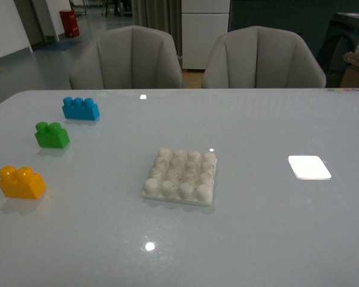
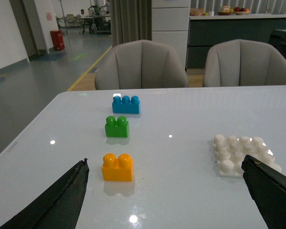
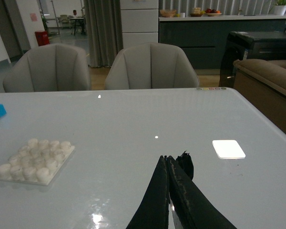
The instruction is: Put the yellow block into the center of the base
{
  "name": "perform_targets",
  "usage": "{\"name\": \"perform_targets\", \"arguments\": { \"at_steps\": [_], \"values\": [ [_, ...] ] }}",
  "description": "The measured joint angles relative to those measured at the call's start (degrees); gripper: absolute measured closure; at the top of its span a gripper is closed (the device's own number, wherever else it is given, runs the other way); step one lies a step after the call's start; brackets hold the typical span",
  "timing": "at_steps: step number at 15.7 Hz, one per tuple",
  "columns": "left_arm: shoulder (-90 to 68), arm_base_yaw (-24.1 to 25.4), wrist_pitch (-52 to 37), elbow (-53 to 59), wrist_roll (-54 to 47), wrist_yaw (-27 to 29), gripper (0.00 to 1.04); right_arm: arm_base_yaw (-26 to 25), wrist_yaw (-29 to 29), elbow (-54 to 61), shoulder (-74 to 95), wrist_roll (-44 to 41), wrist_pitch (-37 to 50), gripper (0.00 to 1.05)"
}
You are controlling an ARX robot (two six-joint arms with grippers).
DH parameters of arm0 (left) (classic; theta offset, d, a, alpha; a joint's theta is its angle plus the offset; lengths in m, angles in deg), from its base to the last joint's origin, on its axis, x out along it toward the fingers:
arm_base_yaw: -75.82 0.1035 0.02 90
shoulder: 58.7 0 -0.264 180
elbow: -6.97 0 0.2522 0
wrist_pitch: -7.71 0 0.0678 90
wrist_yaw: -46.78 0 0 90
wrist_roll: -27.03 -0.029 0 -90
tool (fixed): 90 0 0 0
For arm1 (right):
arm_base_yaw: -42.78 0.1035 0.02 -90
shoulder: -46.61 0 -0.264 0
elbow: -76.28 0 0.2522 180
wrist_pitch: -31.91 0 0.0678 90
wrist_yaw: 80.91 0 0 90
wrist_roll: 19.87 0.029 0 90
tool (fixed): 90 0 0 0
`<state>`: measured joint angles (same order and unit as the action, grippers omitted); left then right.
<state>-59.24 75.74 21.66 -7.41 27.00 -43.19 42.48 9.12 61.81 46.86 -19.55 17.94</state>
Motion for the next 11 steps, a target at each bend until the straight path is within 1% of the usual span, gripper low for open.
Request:
{"name": "perform_targets", "arguments": {
  "at_steps": [1, 2, 5, 9, 10, 11],
  "values": [
    [0.0, 0.0, 0.0, 0.0, 0.0, 0.0, 0.07, 0.0, 0.0, 0.0, 0.0, 0.0, 0.0, 1.03],
    [0.0, 0.0, 0.0, 0.0, 0.0, 0.0, 0.07, 0.0, 0.0, 0.0, 0.0, 0.0, 0.0, 0.94],
    [0.0, 0.0, 0.0, 0.0, 0.0, 0.0, 0.07, 0.0, 0.0, 0.0, 0.0, 0.0, 0.0, 0.59],
    [0.0, 0.0, 0.0, 0.0, 0.0, 0.0, 0.07, 0.0, 0.0, 0.0, 0.0, 0.0, 0.0, 0.09],
    [0.0, 0.0, 0.0, 0.0, 0.0, 0.0, 0.07, 0.0, 0.0, 0.0, 0.0, 0.0, 0.0, 0.05],
    [-0.7, -0.9, 3.9, -1.0, 1.4, 2.3, 0.07, 0.0, 0.0, 0.0, 0.0, 0.0, 0.0, 0.07]
  ]
}}
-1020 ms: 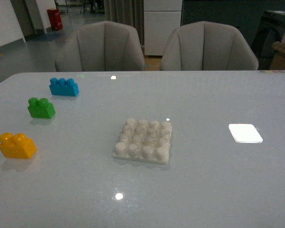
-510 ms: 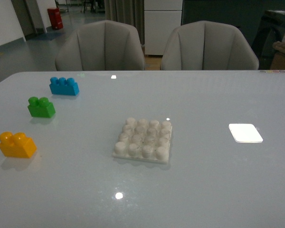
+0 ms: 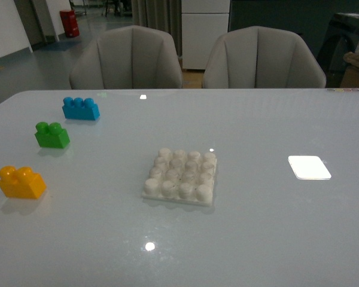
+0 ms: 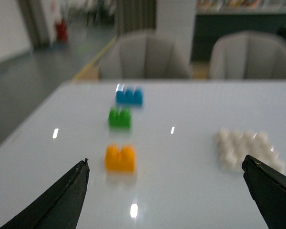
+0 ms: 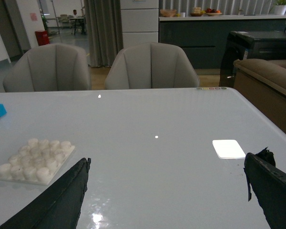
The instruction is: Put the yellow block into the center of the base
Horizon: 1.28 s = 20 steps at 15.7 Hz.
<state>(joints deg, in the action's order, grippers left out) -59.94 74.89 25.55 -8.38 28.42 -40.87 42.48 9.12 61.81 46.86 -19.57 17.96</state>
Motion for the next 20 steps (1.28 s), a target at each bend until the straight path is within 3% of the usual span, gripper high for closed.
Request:
{"name": "perform_targets", "arguments": {
  "at_steps": [2, 3, 5, 8, 11, 15, 20],
  "values": [
    [-11.0, -8.3, 13.1, -7.7, 9.0, 14.1, 0.07, 0.0, -0.1, 0.0, 0.0, -0.1, 0.0, 0.06],
    [-10.8, -7.9, 13.0, -8.6, 10.9, 15.5, 0.07, 0.0, 0.0, 0.0, 0.0, -0.1, 0.0, 0.06],
    [-13.4, -2.0, 6.3, -10.0, 11.4, 10.7, 0.07, 0.0, 0.0, 0.0, 0.0, -0.1, 0.0, 0.06],
    [-38.0, 10.0, -15.9, -11.7, 6.0, -4.2, 0.07, 0.0, 0.0, 0.0, 0.0, -0.1, 0.0, 0.06],
    [-74.7, 12.3, -35.3, -26.9, -1.6, -11.0, 0.07, 0.0, 0.0, 0.0, 0.0, -0.1, 0.0, 0.06],
    [-100.5, 11.9, -33.5, -39.8, -6.0, -14.1, 0.07, 0.0, 0.0, 0.0, 0.0, -0.1, 0.0, 0.06],
    [-108.5, 12.9, -30.9, -45.9, -7.5, -18.5, 0.07, 0.0, 0.0, 0.0, 0.0, -0.1, 0.0, 0.06]
  ]
}}
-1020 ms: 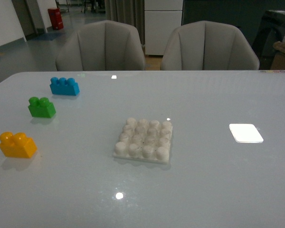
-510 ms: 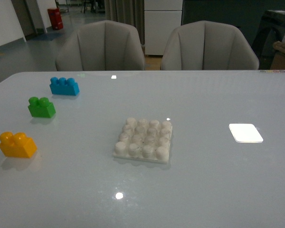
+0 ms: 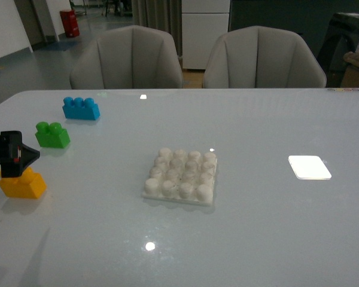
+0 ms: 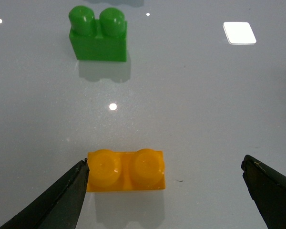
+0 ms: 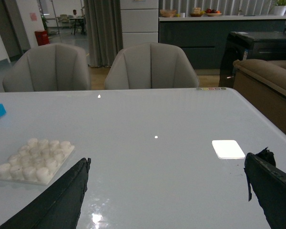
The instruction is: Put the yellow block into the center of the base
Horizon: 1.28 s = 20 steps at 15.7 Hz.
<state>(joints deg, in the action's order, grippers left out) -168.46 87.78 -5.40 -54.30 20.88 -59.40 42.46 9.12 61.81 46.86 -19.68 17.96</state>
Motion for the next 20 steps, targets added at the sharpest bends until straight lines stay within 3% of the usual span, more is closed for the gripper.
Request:
{"name": "perform_targets", "arguments": {
  "at_steps": [20],
  "values": [
    [-12.1, 2.4, -5.3, -5.3, -3.4, 1.4, 0.07, 0.0, 0.0, 0.0, 0.0, 0.0, 0.0, 0.06]
  ]
}}
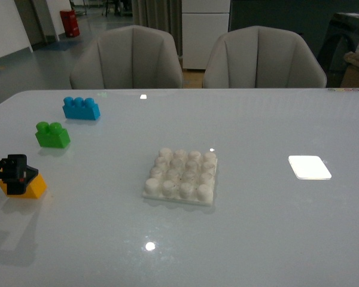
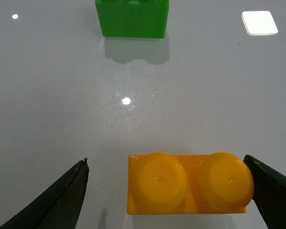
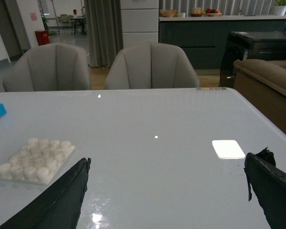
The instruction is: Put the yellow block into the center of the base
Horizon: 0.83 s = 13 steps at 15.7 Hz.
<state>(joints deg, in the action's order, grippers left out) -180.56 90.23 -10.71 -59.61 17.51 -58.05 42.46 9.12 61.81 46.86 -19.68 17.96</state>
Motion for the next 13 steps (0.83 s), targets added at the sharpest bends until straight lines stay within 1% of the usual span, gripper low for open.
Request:
{"name": "perform_targets", "arguments": {
  "at_steps": [3, 4, 5, 6, 7, 13],
  "values": [
    [-0.9, 0.0, -0.5, -0.5, 0.0, 0.2, 0.07, 0.0, 0.0, 0.0, 0.0, 0.0, 0.0, 0.06],
    [-0.9, 0.0, -0.7, -0.5, 0.1, 0.2, 0.16, 0.0, 0.0, 0.0, 0.0, 0.0, 0.0, 0.06],
    [-1.1, -0.1, -0.9, -0.7, 0.1, 0.2, 0.28, 0.0, 0.0, 0.0, 0.0, 0.0, 0.0, 0.06],
    [-1.2, -0.1, -1.2, -0.7, 0.1, 0.2, 0.38, 0.0, 0.0, 0.0, 0.0, 0.0, 0.0, 0.06],
    [-1.2, -0.1, -1.2, -1.0, 0.2, 0.3, 0.44, 0.0, 0.0, 0.0, 0.0, 0.0, 0.0, 0.06],
    [-0.2, -0.7, -1.3, -0.1, 0.6, 0.3, 0.45, 0.0, 0.0, 0.0, 0.0, 0.0, 0.0, 0.06]
  ]
}}
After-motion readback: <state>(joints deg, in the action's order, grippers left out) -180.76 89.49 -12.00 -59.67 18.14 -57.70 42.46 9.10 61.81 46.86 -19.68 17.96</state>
